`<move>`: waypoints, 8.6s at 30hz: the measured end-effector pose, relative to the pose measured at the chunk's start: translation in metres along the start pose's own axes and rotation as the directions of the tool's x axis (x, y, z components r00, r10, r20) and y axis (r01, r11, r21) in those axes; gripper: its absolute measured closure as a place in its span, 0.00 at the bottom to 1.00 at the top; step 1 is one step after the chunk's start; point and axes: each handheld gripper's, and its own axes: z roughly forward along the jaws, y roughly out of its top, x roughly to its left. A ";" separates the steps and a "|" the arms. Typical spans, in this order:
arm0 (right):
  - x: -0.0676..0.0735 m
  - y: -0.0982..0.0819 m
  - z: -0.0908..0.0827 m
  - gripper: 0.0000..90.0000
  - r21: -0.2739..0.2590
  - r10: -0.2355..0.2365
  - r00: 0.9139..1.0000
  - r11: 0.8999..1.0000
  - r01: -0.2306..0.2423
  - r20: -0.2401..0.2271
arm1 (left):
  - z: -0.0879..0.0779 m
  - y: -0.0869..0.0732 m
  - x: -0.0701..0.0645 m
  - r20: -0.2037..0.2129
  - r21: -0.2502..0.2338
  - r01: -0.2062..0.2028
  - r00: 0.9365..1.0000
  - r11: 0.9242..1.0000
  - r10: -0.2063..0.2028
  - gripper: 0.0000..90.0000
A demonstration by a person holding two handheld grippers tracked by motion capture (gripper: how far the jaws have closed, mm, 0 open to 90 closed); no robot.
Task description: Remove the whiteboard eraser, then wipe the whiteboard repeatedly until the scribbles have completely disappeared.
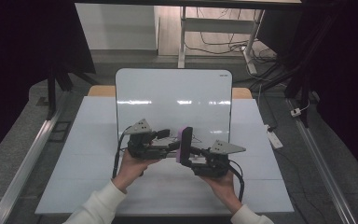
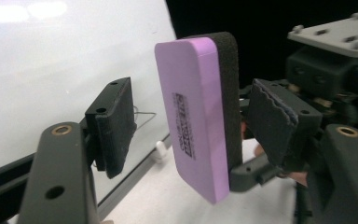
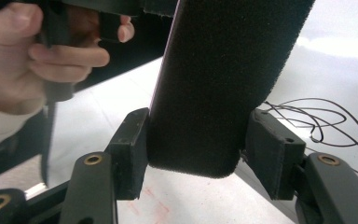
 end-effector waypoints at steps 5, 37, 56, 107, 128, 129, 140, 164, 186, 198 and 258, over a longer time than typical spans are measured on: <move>-0.005 0.000 -0.007 0.48 -0.006 -0.003 0.999 1.000 0.003 -0.050 | 0.000 0.000 0.007 0.073 0.003 0.001 0.997 1.000 -0.001 0.35; -0.012 -0.001 -0.005 0.47 0.044 -0.065 0.966 0.996 0.079 -0.250 | 0.011 -0.002 0.005 0.191 0.024 -0.020 0.981 1.000 0.015 0.45; 0.013 0.002 -0.021 0.47 0.030 -0.195 0.975 0.981 0.192 0.111 | 0.017 -0.005 -0.005 -0.073 0.037 0.023 0.997 0.999 -0.020 0.44; -0.045 -0.045 -0.101 0.41 0.124 -0.116 0.926 0.989 0.077 0.358 | -0.010 0.007 0.002 -0.541 0.375 -0.253 0.721 0.892 0.432 0.45; -0.042 -0.049 -0.105 0.41 0.128 -0.116 0.923 0.989 0.073 0.366 | 0.013 -0.006 0.013 -0.538 0.557 -0.256 0.614 0.790 0.577 0.45; -0.042 -0.049 -0.106 0.41 0.128 -0.116 0.923 0.989 0.074 0.366 | 0.016 -0.007 0.014 -0.531 0.565 -0.257 0.614 0.784 0.584 0.45; -0.042 -0.051 -0.106 0.41 0.125 -0.112 0.926 0.990 0.071 0.361 | 0.034 -0.013 0.021 -0.503 0.572 -0.252 0.644 0.781 0.576 0.45; -0.044 -0.051 -0.110 0.41 0.110 -0.107 0.923 0.991 0.071 0.369 | 0.067 -0.018 -0.001 -0.438 0.572 -0.393 0.596 0.720 0.673 0.45; -0.044 -0.050 -0.109 0.41 0.105 -0.103 0.924 0.992 0.069 0.369 | 0.030 -0.025 0.024 -0.480 0.530 -0.334 0.640 0.779 0.600 0.45; -0.043 -0.050 -0.111 0.41 0.104 -0.107 0.921 0.992 0.073 0.374 | 0.083 -0.032 -0.006 -0.376 0.525 -0.445 0.643 0.725 0.667 0.45; -0.046 -0.049 -0.120 0.41 0.066 -0.080 0.911 0.996 0.058 0.403 | 0.004 -0.044 0.037 -0.408 0.477 -0.174 0.824 0.862 0.392 0.45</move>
